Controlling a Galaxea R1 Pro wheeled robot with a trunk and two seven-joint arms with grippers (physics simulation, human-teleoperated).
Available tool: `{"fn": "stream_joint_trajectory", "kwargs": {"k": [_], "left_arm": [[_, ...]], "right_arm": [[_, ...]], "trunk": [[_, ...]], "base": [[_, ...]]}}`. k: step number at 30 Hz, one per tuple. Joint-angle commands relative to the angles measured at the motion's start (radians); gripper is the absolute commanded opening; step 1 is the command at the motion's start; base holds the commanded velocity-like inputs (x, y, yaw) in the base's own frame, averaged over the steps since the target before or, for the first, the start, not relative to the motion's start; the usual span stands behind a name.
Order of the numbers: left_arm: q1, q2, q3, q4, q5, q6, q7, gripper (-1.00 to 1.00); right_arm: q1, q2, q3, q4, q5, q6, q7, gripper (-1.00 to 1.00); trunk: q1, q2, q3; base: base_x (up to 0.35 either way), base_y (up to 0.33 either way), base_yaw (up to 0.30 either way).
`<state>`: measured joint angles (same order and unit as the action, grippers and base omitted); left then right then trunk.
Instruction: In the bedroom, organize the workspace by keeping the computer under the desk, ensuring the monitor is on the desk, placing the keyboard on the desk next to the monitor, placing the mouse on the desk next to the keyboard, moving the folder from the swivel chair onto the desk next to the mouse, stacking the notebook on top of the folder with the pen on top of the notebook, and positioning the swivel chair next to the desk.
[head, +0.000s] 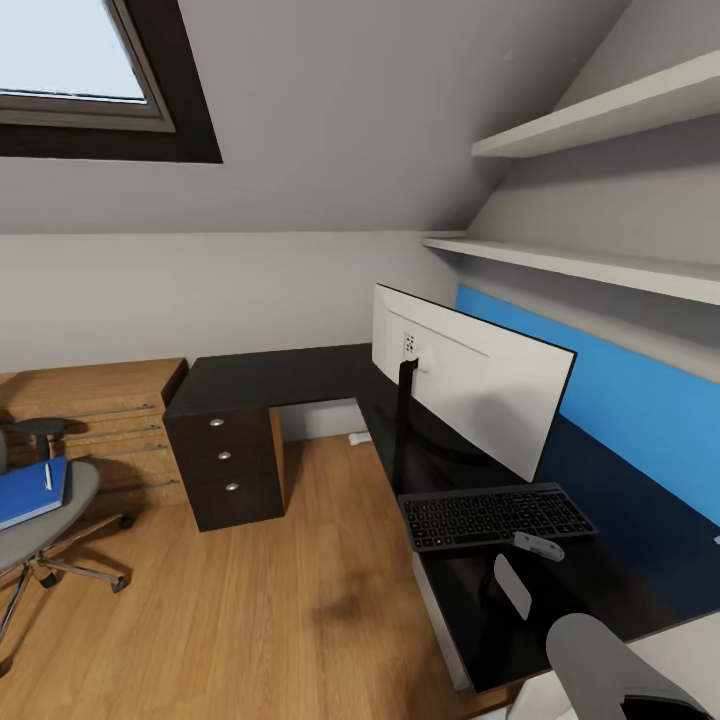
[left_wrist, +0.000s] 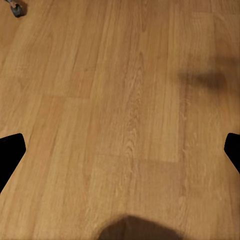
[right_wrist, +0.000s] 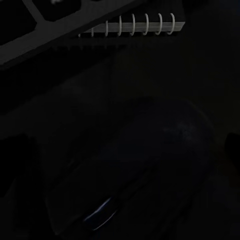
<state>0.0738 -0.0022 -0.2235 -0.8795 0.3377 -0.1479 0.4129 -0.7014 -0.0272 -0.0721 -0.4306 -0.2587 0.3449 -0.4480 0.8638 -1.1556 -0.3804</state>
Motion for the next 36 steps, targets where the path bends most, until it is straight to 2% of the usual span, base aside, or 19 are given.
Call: {"fn": "stream_joint_trajectory", "kwargs": {"k": [1, 12, 17, 18, 21, 36], "left_arm": [[0.0, 0.001, -0.003, -0.001, 0.011, -0.005, 0.004, 1.0], [0.0, 0.001, -0.003, -0.001, 0.01, -0.005, 0.004, 1.0], [0.0, 0.001, -0.003, -0.001, 0.01, -0.005, 0.004, 1.0], [0.0, 0.001, -0.003, -0.001, 0.01, -0.005, 0.004, 1.0], [0.0, 0.001, -0.003, -0.001, 0.01, -0.005, 0.004, 1.0], [0.0, 0.001, -0.004, -0.001, 0.01, -0.005, 0.004, 1.0]], "right_arm": [[0.0, 0.0, 0.0, 0.017, -0.01, 0.006, -0.005, 1.0], [0.0, 0.001, 0.0, 0.018, -0.009, 0.006, -0.008, 1.0], [0.0, 0.002, 0.0, 0.018, -0.01, 0.006, -0.031, 1.0], [0.0, 0.002, 0.0, 0.018, -0.01, 0.006, -0.042, -1.0], [0.0, 0.004, 0.001, 0.018, -0.011, 0.006, -0.064, -1.0], [0.0, 0.004, 0.003, 0.017, -0.011, 0.005, -0.061, -1.0]], "trunk": [[0.0, 0.0, -0.001], [0.0, 0.0, -0.001], [0.0, 0.0, -0.001], [0.0, 0.0, -0.001], [0.0, 0.0, -0.001], [0.0, 0.0, -0.001]], "base": [[0.0, 0.0, 0.0], [0.0, 0.0, 0.0], [0.0, 0.0, 0.0], [0.0, 0.0, 0.0], [0.0, 0.0, 0.0], [0.0, 0.0, 0.0]]}}
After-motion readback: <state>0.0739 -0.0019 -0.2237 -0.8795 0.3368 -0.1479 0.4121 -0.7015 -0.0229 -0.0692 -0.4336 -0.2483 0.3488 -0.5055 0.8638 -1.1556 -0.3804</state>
